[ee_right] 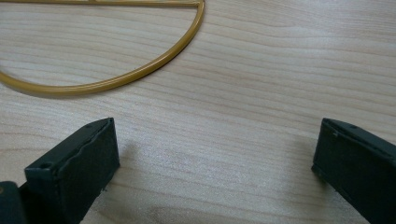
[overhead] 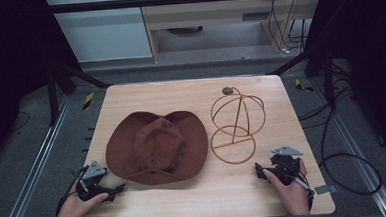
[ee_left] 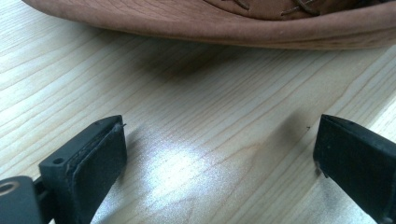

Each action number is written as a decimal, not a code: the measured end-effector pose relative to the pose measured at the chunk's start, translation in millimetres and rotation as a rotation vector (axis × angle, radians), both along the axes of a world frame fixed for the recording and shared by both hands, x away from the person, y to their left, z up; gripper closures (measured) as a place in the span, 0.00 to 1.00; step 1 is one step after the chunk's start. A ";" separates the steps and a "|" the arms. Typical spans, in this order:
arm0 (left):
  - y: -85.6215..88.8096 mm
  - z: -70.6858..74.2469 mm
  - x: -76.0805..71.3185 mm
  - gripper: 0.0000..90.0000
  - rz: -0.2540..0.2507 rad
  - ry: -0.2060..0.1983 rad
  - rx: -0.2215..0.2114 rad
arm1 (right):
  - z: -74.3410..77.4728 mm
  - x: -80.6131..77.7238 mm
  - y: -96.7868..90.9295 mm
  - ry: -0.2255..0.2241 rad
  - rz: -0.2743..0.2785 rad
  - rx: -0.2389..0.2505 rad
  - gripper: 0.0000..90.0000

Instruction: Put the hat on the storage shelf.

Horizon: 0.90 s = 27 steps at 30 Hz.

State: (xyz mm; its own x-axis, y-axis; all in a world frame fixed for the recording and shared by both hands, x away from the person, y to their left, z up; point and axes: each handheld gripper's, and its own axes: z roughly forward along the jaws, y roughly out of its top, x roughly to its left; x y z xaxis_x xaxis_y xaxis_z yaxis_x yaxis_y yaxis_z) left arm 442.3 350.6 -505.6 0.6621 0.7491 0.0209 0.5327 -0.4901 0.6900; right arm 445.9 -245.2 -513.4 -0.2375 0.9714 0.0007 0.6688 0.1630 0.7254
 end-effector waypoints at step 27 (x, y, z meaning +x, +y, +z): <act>-8.2 35.5 -29.1 0.04 -0.059 -0.145 -0.120 | 0.0 0.2 0.0 -0.002 -0.001 -0.003 0.00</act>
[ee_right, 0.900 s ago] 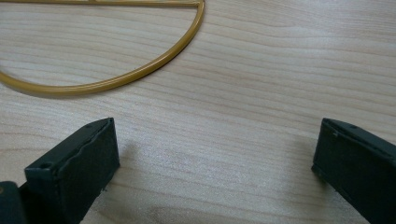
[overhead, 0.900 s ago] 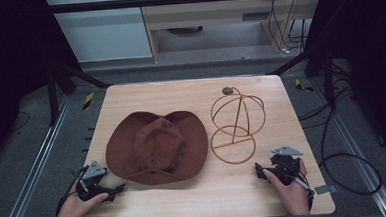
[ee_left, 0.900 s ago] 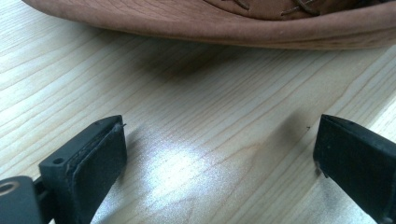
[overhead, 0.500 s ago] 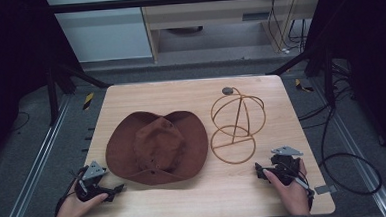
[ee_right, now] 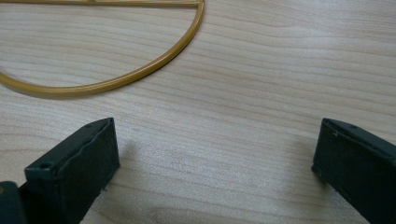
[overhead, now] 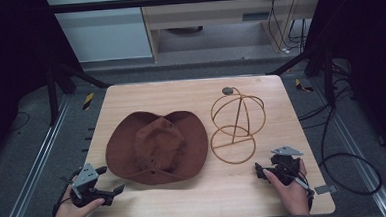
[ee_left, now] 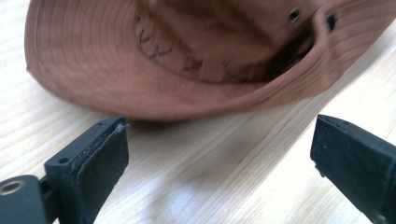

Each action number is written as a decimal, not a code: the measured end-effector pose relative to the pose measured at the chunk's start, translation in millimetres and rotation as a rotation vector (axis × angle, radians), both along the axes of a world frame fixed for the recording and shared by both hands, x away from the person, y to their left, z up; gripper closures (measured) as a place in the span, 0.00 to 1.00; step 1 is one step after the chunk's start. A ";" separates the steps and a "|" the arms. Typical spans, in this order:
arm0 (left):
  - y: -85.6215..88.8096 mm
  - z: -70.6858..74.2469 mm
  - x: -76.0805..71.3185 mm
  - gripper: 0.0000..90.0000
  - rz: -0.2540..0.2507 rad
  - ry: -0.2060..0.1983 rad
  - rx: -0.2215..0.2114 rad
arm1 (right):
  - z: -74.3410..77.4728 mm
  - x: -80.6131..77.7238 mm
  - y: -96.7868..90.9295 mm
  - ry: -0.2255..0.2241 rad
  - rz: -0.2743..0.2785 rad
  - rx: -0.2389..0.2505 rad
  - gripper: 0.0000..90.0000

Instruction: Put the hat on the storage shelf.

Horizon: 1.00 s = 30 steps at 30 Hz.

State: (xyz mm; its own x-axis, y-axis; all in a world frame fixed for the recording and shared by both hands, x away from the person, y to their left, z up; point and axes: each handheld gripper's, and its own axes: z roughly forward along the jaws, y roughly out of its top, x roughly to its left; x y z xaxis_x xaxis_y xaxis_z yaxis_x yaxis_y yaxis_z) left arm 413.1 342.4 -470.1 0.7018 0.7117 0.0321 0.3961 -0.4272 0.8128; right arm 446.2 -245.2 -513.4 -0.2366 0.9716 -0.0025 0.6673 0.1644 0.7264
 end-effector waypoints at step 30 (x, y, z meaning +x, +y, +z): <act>-82.7 75.8 56.6 0.05 -0.143 0.050 0.187 | 0.1 0.3 0.5 0.001 -0.005 0.001 0.00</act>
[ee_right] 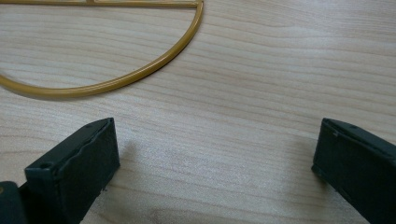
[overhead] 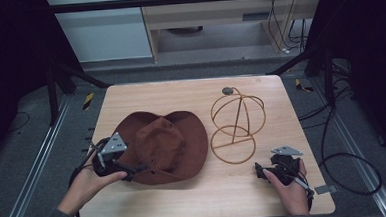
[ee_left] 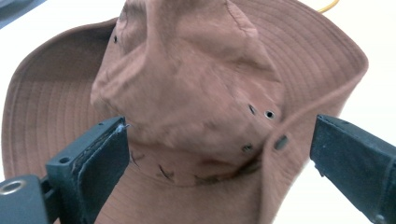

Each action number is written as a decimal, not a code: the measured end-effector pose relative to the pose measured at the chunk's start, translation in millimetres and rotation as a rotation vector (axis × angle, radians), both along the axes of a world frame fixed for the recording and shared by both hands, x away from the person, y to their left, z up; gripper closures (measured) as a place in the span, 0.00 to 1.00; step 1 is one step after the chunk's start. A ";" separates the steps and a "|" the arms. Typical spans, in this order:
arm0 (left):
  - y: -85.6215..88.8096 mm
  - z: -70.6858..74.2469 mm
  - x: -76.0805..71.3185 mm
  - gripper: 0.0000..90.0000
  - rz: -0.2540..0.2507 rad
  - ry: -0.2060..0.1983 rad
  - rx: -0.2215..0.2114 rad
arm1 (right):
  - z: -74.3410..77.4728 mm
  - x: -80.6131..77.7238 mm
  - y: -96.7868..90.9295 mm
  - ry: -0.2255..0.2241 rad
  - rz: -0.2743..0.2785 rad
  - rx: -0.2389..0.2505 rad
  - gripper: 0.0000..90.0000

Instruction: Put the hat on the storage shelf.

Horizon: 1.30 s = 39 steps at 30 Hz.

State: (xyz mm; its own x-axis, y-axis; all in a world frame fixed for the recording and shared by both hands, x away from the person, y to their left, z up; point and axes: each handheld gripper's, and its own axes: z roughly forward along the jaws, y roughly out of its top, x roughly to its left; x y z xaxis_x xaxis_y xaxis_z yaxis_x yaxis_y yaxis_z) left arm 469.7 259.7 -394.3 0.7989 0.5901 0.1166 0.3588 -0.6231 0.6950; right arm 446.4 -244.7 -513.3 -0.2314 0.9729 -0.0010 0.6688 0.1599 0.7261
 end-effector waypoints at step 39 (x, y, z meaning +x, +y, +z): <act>-69.9 10.4 95.4 0.05 -0.001 0.184 0.240 | 0.0 -0.1 -0.6 0.000 0.006 -0.001 0.01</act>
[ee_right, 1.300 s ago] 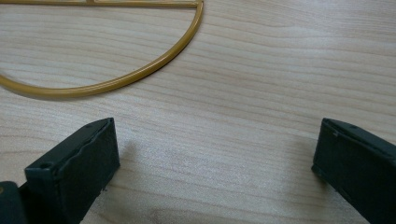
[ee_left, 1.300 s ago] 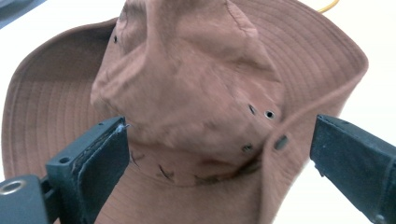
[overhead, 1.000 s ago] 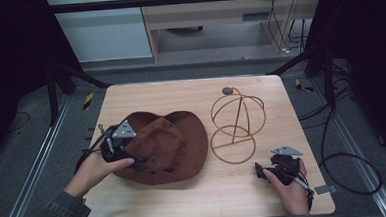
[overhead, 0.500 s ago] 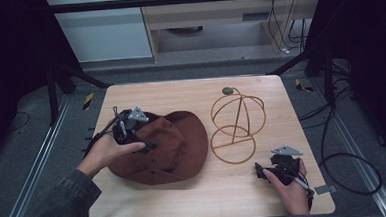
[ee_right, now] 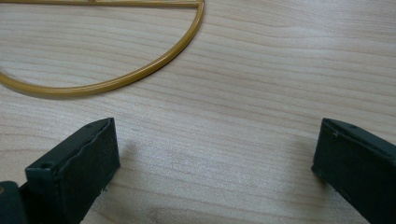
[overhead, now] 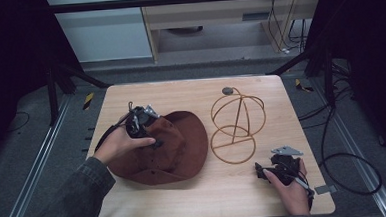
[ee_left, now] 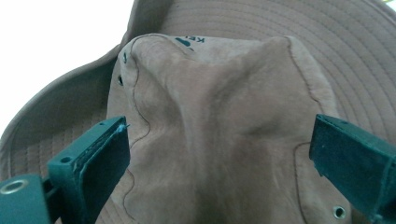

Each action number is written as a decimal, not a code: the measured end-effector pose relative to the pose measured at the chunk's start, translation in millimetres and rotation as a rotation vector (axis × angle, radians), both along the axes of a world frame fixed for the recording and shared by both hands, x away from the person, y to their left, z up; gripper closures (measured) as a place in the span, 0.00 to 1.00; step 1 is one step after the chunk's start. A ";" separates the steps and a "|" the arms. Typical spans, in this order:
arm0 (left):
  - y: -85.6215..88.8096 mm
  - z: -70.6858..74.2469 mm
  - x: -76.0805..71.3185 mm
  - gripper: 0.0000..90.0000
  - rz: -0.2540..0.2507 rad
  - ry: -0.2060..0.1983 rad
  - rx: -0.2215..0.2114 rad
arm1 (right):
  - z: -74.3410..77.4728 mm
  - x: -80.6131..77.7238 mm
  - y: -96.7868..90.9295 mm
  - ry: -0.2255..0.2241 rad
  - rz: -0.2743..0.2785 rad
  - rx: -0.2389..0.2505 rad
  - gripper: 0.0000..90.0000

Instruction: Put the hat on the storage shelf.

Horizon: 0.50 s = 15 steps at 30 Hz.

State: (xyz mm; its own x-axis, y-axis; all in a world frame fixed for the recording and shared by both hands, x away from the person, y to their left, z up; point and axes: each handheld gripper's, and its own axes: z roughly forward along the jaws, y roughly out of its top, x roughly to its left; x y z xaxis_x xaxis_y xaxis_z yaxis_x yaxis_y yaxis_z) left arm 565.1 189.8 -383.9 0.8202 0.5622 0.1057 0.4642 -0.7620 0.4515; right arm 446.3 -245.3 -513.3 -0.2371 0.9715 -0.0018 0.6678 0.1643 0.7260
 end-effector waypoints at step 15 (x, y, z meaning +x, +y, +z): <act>-1.9 -15.8 10.8 0.24 0.015 0.033 0.008 | 0.0 -0.1 -0.3 -0.001 0.003 0.001 0.01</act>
State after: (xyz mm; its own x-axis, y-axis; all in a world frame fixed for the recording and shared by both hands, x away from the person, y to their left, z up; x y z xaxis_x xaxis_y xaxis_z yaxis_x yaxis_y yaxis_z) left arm 576.0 187.8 -399.6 0.8148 0.5738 0.0835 0.4900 -0.7584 0.4297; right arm 446.2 -245.6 -513.4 -0.2396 0.9709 -0.0015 0.6668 0.1657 0.7266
